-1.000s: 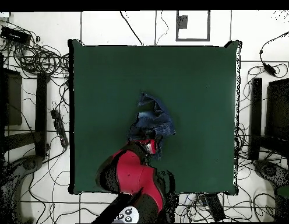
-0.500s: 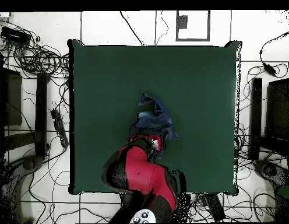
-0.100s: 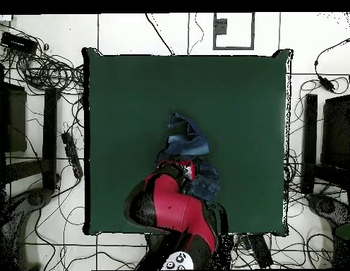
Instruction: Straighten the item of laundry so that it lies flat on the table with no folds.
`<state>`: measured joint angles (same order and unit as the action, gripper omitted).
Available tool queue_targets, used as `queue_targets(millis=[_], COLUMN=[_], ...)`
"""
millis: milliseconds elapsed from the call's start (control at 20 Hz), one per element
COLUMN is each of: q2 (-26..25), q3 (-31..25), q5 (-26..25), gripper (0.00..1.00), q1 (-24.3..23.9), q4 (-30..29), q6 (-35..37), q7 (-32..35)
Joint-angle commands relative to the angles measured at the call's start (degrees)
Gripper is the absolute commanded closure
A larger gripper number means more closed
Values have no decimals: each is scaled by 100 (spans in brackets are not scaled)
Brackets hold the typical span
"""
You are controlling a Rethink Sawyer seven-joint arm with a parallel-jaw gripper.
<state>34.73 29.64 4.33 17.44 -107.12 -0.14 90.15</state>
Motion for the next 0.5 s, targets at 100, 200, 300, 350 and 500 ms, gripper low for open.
queue_targets(millis=[100, 200, 300, 350, 500], q2=[-359, -323, -289, -273, -229], q3=[-721, -789, -856, -889, -992], q5=[241, 234, 217, 203, 154], gripper=[0, 0, 0, 0, 0], q1=[215, 153, 94, 65, -28], q4=[252, 238, 214, 197, 138], q6=[608, 684, 706, 690, 602], q7=[1060, 1038, 1019, 1011, 992])
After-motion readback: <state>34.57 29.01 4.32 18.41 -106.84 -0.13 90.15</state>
